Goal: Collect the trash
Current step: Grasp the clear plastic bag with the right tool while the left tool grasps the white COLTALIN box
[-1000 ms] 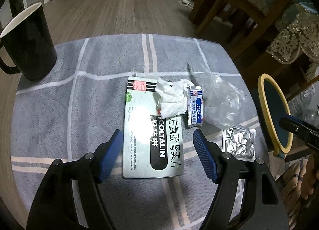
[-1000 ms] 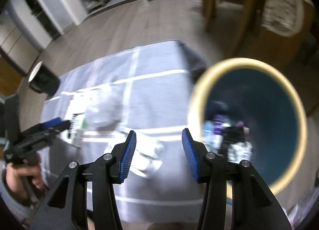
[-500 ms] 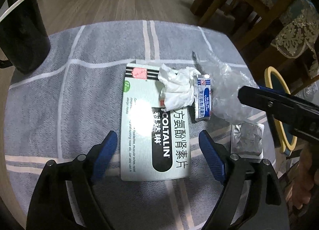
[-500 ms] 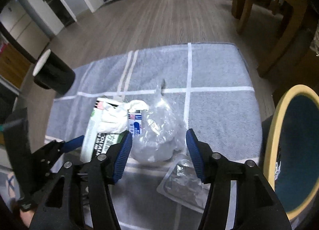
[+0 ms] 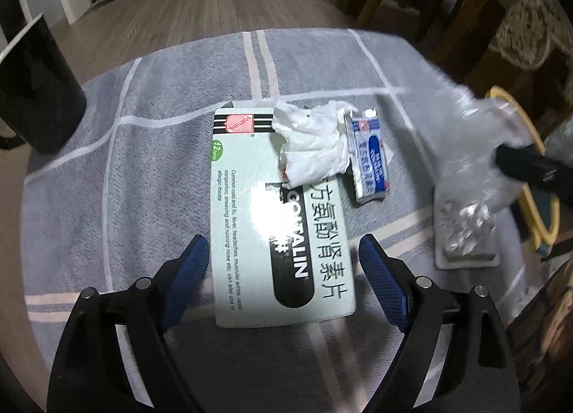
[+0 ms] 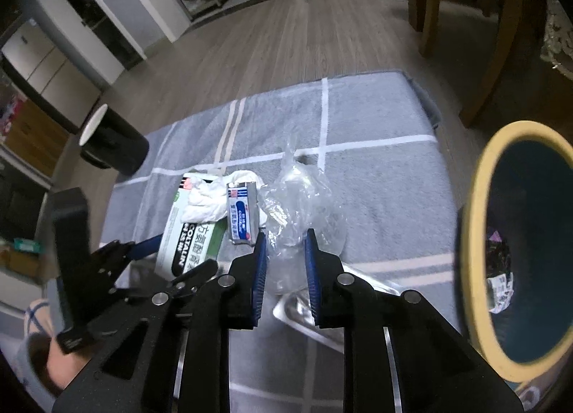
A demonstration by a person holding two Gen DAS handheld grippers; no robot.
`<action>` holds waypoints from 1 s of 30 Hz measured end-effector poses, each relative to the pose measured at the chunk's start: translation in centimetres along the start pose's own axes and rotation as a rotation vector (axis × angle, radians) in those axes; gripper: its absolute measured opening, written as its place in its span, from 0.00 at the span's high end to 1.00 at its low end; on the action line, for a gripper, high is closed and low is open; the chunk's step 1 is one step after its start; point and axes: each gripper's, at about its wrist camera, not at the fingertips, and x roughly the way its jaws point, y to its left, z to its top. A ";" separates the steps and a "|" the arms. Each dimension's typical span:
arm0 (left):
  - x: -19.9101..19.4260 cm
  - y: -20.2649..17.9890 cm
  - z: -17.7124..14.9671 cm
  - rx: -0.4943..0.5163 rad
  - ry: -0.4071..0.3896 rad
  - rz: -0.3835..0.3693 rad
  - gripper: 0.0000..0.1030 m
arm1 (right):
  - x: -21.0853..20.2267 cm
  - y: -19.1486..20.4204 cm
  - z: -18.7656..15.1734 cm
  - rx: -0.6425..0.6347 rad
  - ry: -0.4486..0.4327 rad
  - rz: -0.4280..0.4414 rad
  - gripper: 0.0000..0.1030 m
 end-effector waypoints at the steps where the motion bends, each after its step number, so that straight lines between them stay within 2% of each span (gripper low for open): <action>1: 0.1 -0.3 0.0 0.014 0.000 0.017 0.23 | -0.6 -0.2 -0.2 -0.001 -0.009 0.004 0.79; 4: 0.1 -0.7 -0.1 0.029 -0.001 0.061 0.32 | -2.4 -1.1 -0.6 -0.008 -0.036 0.000 0.79; 11: -0.4 1.1 -0.7 -0.061 -0.009 0.071 0.32 | -5.9 -4.3 -2.1 0.021 -0.085 -0.025 0.79; 18: -2.9 3.6 -0.6 -0.185 -0.090 0.070 0.32 | -8.6 -7.0 -3.1 0.044 -0.124 -0.062 0.79; 26: -6.7 2.0 -1.0 -0.124 -0.202 0.016 0.32 | -10.7 -10.3 -4.1 0.056 -0.135 -0.149 0.79; 30: -8.3 0.8 -0.5 -0.061 -0.266 -0.053 0.32 | -11.5 -12.1 -4.5 0.097 -0.136 -0.156 0.79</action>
